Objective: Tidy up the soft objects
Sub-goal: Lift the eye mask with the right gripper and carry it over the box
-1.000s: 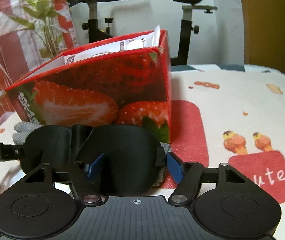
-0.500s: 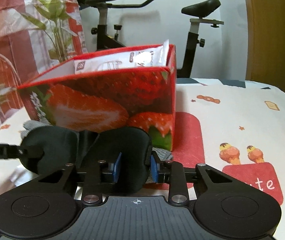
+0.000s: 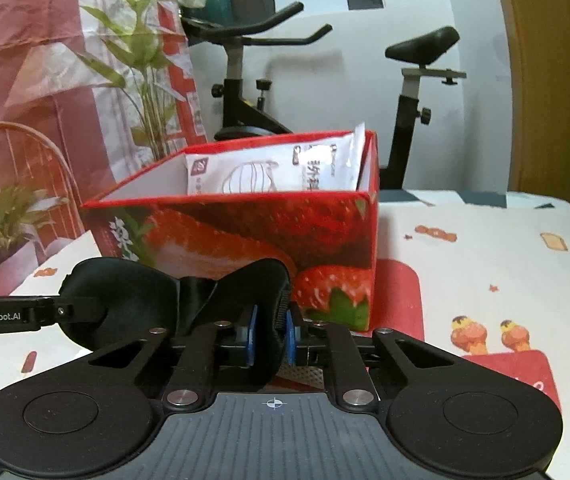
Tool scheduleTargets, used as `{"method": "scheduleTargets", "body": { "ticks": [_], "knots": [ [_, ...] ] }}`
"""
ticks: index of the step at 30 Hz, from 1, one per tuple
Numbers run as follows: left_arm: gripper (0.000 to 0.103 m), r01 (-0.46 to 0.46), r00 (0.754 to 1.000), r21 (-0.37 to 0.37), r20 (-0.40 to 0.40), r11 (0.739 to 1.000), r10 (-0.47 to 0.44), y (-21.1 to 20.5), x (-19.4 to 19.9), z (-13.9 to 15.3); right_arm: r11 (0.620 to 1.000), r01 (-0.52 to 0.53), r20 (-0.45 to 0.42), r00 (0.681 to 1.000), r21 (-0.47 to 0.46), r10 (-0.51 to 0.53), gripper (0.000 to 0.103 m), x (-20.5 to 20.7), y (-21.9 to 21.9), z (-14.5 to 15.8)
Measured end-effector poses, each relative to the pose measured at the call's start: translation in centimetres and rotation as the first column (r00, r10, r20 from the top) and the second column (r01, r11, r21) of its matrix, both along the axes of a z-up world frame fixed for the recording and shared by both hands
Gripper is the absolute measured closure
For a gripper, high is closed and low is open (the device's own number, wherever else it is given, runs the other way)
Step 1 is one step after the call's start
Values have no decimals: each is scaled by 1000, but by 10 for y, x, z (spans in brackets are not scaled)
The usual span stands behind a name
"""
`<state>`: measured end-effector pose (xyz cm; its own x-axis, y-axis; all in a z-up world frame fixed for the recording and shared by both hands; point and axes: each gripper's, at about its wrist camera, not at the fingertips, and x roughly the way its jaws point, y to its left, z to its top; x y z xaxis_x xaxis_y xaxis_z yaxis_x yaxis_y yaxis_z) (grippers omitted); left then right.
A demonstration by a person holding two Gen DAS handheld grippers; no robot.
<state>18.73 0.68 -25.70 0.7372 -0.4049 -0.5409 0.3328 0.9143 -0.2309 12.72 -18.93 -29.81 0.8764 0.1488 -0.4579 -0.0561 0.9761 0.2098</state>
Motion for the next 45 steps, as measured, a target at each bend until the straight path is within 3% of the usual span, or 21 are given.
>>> {"method": "scheduleTargets", "body": {
  "ticks": [16, 22, 35, 40, 45],
  "knots": [
    [85, -15, 994, 1, 106, 1000, 15, 10, -34, 31, 999, -25, 90, 996, -32, 28, 90, -26, 14, 34],
    [85, -8, 989, -17, 147, 1000, 10, 13, -32, 58, 999, -24, 135, 990, -42, 29, 90, -26, 15, 58],
    [86, 15, 959, -47, 282, 999, -1, 4, -2, 131, 994, -18, 251, 967, -108, 45, 90, 18, 8, 146],
    [86, 8, 950, -26, 312, 1000, 0, -2, 16, 145, 991, -22, 277, 959, -129, 58, 90, 38, 12, 161],
    [86, 7, 951, 18, 309, 1000, -12, -7, 37, 149, 985, -39, 251, 965, -169, 81, 90, 61, 16, 160]
  ]
}}
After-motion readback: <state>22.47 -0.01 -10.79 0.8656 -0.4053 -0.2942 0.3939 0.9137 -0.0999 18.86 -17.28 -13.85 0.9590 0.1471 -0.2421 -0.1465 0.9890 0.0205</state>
